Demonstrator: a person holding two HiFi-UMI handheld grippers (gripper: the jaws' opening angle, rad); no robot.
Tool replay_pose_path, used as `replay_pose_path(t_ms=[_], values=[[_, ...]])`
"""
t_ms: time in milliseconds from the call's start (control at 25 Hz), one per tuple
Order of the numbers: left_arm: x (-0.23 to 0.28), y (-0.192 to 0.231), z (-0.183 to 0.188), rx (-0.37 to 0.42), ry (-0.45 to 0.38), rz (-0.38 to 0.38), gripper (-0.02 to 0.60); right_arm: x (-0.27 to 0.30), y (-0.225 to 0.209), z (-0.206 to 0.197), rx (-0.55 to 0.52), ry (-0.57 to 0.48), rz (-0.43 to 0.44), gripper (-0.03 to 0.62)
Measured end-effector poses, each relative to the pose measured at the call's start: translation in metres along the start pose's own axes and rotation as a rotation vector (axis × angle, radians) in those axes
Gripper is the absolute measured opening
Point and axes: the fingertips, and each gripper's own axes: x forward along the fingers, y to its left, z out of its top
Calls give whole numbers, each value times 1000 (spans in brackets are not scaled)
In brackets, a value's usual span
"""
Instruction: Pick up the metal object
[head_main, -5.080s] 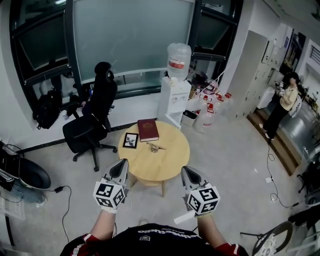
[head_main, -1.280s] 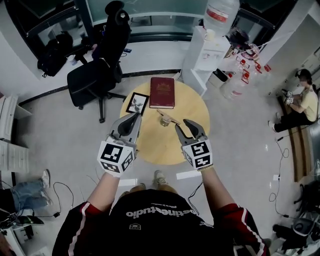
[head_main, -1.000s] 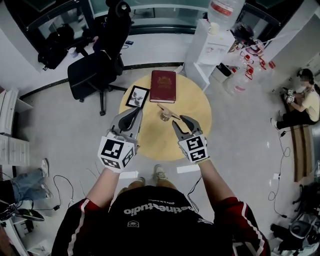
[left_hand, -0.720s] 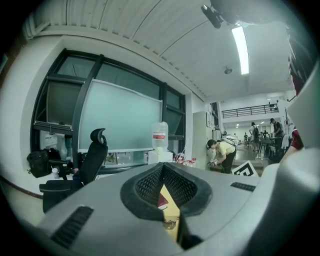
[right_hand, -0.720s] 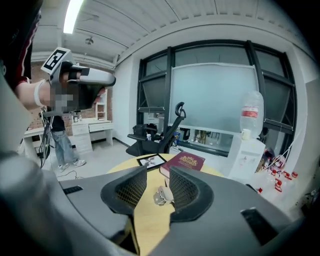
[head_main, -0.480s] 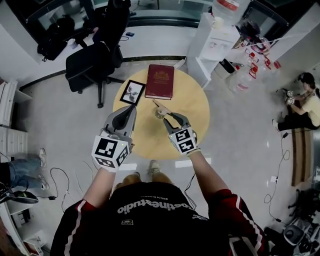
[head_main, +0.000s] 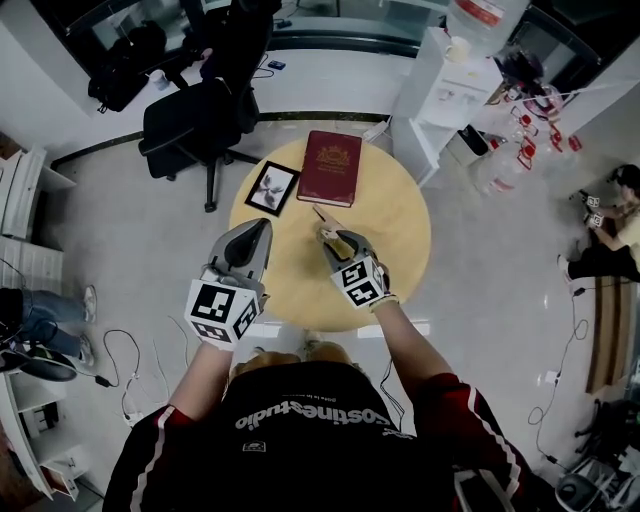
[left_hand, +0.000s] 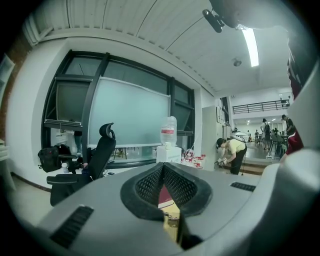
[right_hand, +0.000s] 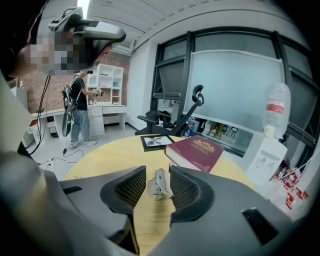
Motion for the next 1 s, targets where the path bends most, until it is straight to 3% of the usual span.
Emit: replay_pose_path(t_ms=[400,1000], values=[[8,20,-8,18,24,39,17,44,-6,-38,-27,84,36,176],[2,37,-11,24,38,81,17,56,-14,-39,-6,84,40,175]])
